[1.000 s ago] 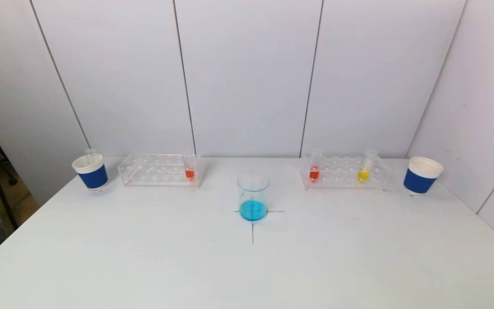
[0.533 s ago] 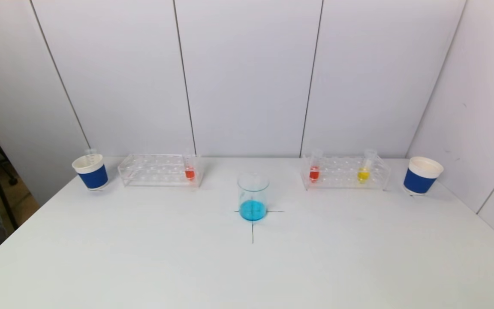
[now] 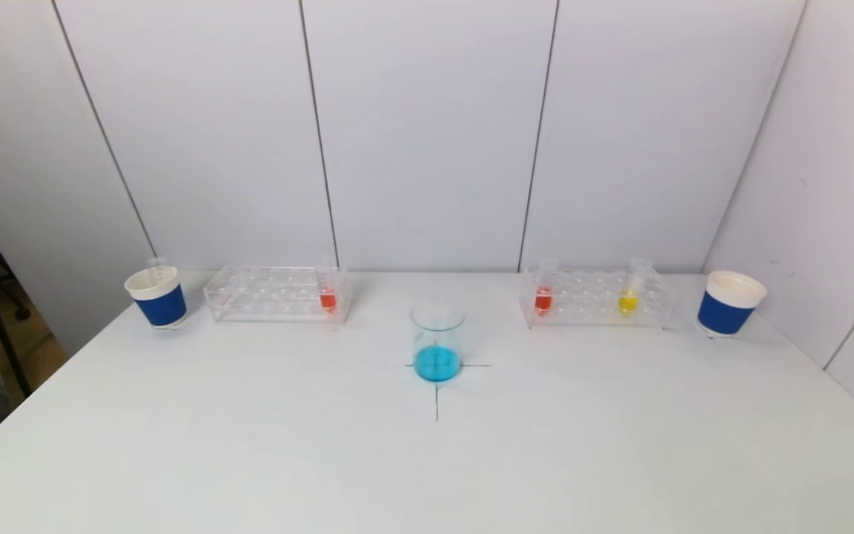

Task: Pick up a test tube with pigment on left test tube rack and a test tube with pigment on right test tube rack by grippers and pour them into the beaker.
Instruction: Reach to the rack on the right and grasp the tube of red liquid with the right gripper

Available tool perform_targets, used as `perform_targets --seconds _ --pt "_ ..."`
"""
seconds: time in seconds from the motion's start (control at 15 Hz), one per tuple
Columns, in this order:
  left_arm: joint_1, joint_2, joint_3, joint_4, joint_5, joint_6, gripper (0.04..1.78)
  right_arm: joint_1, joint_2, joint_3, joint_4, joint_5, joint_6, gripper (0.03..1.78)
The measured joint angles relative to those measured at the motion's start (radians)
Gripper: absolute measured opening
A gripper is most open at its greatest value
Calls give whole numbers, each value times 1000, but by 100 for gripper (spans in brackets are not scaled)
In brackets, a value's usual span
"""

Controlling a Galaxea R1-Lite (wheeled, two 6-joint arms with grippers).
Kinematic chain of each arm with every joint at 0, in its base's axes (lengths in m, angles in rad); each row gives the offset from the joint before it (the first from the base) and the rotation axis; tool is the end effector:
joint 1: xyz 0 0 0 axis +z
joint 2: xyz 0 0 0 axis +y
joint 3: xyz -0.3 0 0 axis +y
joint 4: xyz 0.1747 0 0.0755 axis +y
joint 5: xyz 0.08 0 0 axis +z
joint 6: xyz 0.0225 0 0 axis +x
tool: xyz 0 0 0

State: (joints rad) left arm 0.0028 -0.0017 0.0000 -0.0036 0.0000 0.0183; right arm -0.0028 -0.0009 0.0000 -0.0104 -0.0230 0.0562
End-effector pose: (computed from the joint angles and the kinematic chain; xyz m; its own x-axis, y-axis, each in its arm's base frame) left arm -0.0229 -0.0001 0.0758 1.0000 0.0028 0.0053 -0.0029 0.9998 0.0183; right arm -0.0229 -0.0005 0.0765 0.9996 -0.0258 0.0113 0.0251 0.9981 0.0564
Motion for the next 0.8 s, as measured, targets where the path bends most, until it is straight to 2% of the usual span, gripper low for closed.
perform_targets --seconds 0.8 --pt "0 0 0 -1 0 0 176 0 0 0 0 0 0 176"
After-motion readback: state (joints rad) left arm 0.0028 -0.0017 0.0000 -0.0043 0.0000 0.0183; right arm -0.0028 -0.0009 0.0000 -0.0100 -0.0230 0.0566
